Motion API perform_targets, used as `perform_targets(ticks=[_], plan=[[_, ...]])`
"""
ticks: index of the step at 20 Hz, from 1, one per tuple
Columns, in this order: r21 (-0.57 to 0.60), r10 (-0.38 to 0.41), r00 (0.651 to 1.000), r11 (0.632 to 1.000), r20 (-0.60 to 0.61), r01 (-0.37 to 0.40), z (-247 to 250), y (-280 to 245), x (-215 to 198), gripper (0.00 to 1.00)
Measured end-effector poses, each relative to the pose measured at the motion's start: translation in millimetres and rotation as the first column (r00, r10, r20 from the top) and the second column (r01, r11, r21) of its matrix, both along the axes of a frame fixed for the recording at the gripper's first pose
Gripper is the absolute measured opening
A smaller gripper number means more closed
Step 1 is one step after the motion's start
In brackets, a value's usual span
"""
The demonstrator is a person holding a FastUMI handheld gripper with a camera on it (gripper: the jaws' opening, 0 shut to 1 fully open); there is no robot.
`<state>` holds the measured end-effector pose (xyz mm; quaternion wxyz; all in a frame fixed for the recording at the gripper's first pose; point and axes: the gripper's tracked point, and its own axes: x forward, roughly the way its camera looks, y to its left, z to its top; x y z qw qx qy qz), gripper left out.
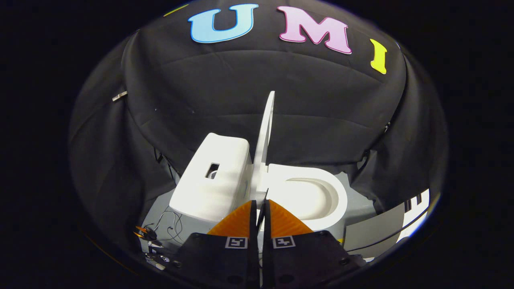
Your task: Open the toilet lid.
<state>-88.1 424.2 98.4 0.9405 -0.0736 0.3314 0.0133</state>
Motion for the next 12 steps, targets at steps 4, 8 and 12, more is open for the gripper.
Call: perform_targets(ticks=[4,8,12], plan=[[-0.048,0.004,1.0,0.999,0.02,-0.004,-1.7,20.7,0.0,0.08],[-0.09,0.009,0.999,0.996,0.038,-0.005,-3.5,36.7,1.0,0.09],[-0.121,0.03,0.999,0.992,0.045,-0.024,-5.5,52.1,0.8,0.09]])
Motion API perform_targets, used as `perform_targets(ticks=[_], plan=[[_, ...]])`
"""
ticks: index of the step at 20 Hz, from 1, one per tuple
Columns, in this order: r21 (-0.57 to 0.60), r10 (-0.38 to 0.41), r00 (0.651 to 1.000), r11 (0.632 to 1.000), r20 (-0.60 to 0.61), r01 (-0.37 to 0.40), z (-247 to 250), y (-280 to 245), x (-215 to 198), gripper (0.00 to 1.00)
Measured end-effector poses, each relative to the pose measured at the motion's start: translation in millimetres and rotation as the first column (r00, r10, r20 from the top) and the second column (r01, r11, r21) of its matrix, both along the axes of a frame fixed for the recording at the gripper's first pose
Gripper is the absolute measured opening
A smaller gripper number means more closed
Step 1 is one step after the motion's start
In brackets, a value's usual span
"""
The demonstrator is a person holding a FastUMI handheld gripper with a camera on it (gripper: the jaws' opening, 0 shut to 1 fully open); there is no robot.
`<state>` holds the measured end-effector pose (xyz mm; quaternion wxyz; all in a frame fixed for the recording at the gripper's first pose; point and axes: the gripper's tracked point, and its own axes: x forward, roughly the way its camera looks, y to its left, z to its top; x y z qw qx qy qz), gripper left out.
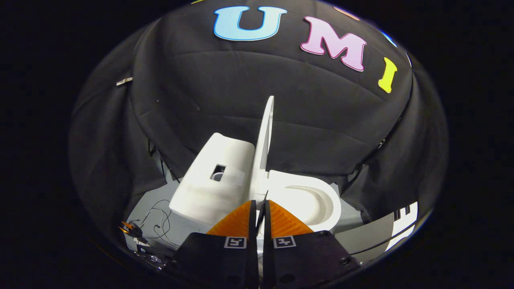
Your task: Open the toilet lid.
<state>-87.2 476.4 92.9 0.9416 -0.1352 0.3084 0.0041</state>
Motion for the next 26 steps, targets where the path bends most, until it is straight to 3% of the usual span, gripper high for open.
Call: perform_targets(ticks=[4,14,16,18,26], plan=[[0.006,0.015,0.999,1.0,-0.039,-0.015,-8.4,9.4,-2.6,0.17],[0.04,0.101,0.993,0.994,-0.069,-0.098,-12.9,29.8,-6.5,0.24],[0.027,0.16,0.986,0.987,-0.056,-0.159,0.3,35.6,-5.1,0.62],[0.014,0.162,0.986,0.987,-0.032,-0.161,3.7,29.3,-6.3,0.99],[0.178,0.22,0.975,0.959,0.025,-0.221,54.1,25.6,-12.9,0.99]])
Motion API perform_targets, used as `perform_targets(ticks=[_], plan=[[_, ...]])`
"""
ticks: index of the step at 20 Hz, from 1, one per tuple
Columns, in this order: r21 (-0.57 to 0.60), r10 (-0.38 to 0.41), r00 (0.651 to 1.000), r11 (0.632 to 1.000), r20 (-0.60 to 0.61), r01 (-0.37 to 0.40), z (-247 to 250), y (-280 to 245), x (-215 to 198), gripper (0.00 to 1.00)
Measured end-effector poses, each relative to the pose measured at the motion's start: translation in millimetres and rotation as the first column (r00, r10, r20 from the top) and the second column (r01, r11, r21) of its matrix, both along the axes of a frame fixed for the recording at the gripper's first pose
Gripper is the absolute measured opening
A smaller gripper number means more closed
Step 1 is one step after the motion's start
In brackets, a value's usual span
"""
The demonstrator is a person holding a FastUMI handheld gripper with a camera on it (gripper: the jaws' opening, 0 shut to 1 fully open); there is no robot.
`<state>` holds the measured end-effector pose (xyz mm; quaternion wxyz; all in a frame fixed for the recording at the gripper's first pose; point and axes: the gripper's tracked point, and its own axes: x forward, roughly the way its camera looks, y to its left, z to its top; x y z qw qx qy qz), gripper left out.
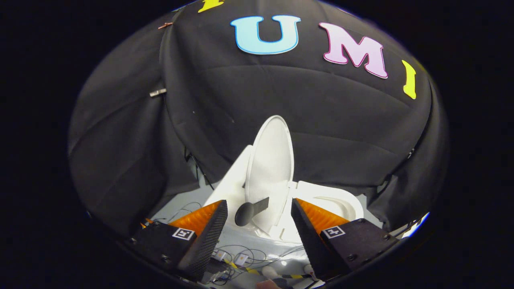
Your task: Open the toilet lid.
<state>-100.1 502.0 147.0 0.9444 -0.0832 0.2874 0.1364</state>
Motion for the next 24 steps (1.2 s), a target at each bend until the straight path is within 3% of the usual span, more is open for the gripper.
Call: perform_targets(ticks=[10,19,24], plan=[[0.21,-0.054,0.998,0.976,0.011,0.051,47.0,-84.8,13.7,0.99],[0.282,-0.092,0.992,0.957,0.085,0.065,32.4,-187.0,46.6,0.99],[0.25,-0.116,0.98,0.966,0.159,0.073,2.6,-251.7,66.6,0.99]])
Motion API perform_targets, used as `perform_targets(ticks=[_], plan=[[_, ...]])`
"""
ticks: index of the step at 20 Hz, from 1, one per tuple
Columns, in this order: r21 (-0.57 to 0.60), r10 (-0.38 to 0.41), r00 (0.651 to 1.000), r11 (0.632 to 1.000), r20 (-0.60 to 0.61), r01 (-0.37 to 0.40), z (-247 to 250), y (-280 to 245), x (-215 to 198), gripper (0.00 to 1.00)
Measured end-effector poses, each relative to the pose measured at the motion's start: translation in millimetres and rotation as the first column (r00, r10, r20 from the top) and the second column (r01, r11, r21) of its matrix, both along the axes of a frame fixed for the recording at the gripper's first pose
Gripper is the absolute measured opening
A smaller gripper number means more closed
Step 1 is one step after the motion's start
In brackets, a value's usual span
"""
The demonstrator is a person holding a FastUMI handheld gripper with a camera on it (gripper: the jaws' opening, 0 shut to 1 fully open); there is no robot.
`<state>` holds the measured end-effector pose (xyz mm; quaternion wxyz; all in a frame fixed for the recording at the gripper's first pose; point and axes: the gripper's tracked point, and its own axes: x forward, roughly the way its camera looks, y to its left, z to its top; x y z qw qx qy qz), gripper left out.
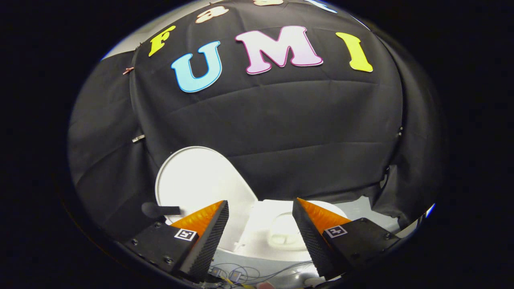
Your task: Open the toilet lid.
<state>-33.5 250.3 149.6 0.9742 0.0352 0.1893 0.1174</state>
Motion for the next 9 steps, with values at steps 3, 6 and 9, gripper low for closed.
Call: perform_targets(ticks=[3,6,9], plan=[[0.006,-0.025,1.0,1.0,0.016,0.025,-20.7,-33.0,7.0,0.99],[-0.003,-0.061,0.997,0.998,0.057,0.061,-39.7,-69.9,19.6,0.99],[0.022,-0.074,0.991,0.997,0.107,0.072,-57.4,-97.1,26.8,0.99]])
